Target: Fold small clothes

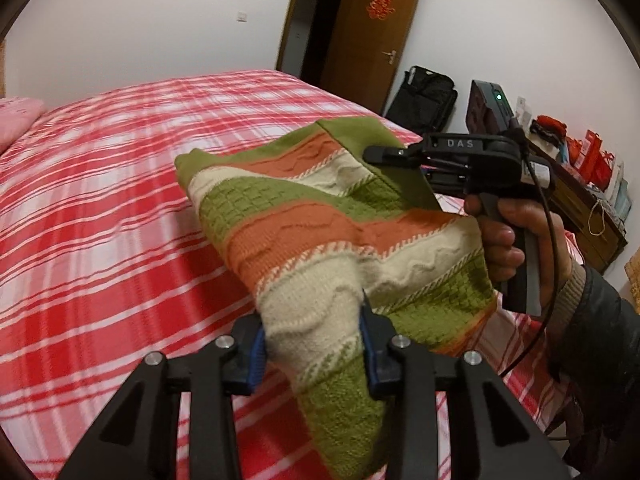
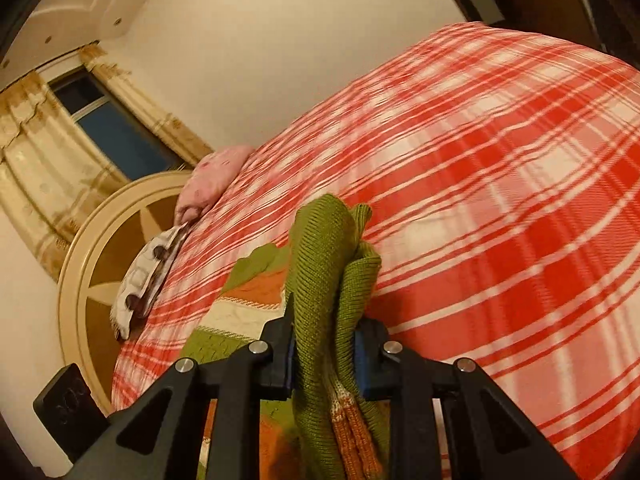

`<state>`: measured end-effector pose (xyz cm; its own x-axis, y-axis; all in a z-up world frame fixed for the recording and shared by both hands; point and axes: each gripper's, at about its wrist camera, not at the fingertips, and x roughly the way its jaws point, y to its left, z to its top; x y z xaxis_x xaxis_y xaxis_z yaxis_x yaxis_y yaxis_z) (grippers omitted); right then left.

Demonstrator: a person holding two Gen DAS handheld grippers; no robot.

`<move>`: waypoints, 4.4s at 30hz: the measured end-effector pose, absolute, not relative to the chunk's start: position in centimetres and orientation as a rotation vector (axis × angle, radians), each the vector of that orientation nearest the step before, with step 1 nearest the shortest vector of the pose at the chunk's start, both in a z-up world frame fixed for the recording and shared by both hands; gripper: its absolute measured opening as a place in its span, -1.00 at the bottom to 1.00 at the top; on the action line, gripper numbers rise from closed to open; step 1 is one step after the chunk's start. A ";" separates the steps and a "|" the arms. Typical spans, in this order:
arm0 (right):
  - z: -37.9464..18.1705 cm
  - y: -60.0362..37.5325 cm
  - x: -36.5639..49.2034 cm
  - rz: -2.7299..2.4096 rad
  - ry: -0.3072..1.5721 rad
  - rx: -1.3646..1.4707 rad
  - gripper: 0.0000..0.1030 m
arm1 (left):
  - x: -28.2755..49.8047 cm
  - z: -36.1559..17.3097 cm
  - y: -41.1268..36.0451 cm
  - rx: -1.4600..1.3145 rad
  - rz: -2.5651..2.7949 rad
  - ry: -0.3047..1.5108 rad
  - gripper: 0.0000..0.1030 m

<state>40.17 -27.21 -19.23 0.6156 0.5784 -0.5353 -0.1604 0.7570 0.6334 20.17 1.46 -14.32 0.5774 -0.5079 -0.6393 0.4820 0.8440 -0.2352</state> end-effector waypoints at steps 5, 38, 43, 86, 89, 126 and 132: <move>-18.0 -22.8 40.4 0.513 0.811 0.548 -0.57 | 18.3 -13.8 5.2 -0.056 -0.508 0.749 -0.25; -16.7 5.3 43.5 0.871 0.919 0.420 -0.57 | 8.7 -13.3 24.1 -0.140 -0.143 0.691 -0.27; -16.8 7.9 43.9 0.910 0.941 0.398 -0.57 | 7.8 -13.4 25.8 -0.160 -0.115 0.688 -0.27; -18.0 11.7 38.3 0.966 0.989 0.198 -0.26 | 4.6 -18.9 30.7 -0.242 -0.004 0.753 0.11; -18.0 10.1 35.5 1.002 0.994 0.176 -0.26 | 4.1 -18.6 30.5 -0.240 -0.004 0.732 0.24; -22.3 10.0 33.3 0.870 1.024 0.132 -0.65 | 5.6 -20.8 34.0 -0.228 0.212 0.692 1.00; -22.1 7.4 32.7 0.830 1.011 0.167 -0.64 | 3.5 -19.6 33.5 -0.236 0.240 0.713 1.00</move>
<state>32.65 7.37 -22.07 0.2616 0.6820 -0.6829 -0.5364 0.6910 0.4846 3.53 33.53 -19.63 0.7315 0.1366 -0.6680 -0.2961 0.9462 -0.1307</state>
